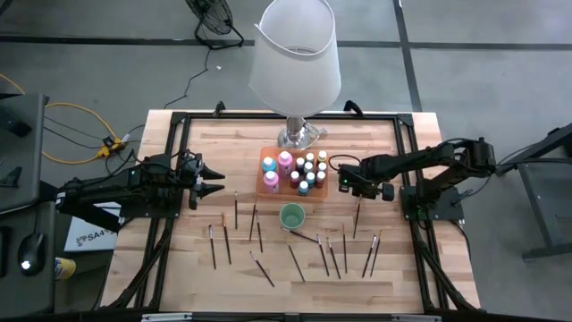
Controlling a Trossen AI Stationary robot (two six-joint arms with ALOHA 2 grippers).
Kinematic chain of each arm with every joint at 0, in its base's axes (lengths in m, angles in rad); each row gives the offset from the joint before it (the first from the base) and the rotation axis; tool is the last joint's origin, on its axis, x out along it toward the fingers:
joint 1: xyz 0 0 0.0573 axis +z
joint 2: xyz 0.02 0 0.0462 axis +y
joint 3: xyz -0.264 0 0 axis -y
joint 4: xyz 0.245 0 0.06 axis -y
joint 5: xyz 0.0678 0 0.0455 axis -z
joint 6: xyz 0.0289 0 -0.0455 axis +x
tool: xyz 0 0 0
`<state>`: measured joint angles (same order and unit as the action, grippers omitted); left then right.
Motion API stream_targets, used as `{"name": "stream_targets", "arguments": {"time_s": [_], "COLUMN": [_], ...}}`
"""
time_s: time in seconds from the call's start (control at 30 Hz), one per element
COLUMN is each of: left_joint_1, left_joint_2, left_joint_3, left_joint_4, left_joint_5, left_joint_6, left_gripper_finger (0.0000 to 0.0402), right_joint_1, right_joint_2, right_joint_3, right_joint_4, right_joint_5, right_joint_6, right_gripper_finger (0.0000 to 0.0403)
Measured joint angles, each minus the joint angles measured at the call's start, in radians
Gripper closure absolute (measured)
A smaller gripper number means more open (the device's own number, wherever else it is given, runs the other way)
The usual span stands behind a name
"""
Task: Pick & Place Paint Supplies
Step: Put the orange paintbrushes into the green cup
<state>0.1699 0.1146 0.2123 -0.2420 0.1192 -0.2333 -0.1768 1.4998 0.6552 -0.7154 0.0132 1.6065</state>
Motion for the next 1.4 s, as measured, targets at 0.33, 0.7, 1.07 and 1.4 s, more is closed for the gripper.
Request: {"name": "stream_targets", "arguments": {"time_s": [0.33,0.7,1.07,1.4], "left_joint_1": [0.0,0.0,0.0,0.0], "left_joint_2": [0.0,0.0,0.0,0.0], "left_joint_3": [0.0,0.0,0.0,0.0], "left_joint_4": [0.0,0.0,0.0,0.0], "left_joint_5": [0.0,0.0,0.0,0.0], "left_joint_6": [0.0,0.0,0.0,0.0], "left_gripper_finger": [0.0229,0.0229,0.0229,0.0229], "right_joint_1": [0.0,0.015,0.135,0.32], "right_joint_2": [0.0,-0.004,-0.135,-0.32], "right_joint_3": [0.0,-0.001,-0.005,0.028], "right_joint_4": [0.002,0.01,-0.002,-0.022], "right_joint_5": [-0.002,-0.001,0.022,0.211], "right_joint_6": [-0.015,-0.093,-0.13,-0.105], "right_gripper_finger": [0.0387,0.0399,0.0399,0.04]}}
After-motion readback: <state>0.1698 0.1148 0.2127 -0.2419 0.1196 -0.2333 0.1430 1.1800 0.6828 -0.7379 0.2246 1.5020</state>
